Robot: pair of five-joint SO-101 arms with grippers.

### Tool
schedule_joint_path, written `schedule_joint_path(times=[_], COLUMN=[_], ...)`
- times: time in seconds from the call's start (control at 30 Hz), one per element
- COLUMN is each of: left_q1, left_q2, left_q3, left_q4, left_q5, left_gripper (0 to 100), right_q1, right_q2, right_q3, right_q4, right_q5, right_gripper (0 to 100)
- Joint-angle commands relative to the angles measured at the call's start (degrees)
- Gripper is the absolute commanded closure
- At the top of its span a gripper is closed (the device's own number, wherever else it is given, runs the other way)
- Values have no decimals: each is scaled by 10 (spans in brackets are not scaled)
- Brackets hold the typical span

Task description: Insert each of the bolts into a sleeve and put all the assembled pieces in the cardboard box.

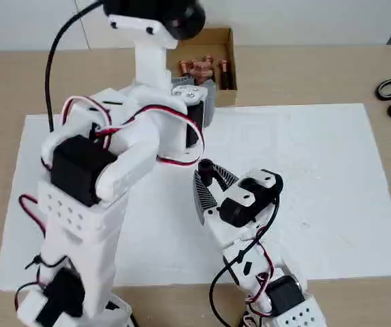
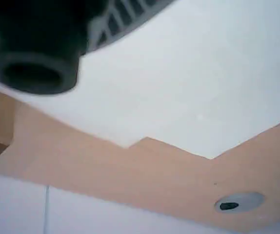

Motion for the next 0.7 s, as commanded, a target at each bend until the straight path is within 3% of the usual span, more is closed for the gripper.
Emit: schedule_joint_path(times=[0.0, 0.23, 0.5, 0.67], left_q1=[-15, -49, -53, -52], left_q2=[-79, -203, -294, -297], left_q3=[34, 229, 518, 611], left_q4=[-3, -65, -348, -454], left_q5=[8, 8, 7, 7], left_gripper=[994, 994, 994, 994], right_q1=[-1, -1, -4, -2], right_q2=[-7, -7, -7, -7], right_q3=[-4, -3, -3, -3], right_q4=[-15, -14, -14, -12], right_q5=[-7, -7, -7, -7], right_gripper=[995, 995, 995, 995])
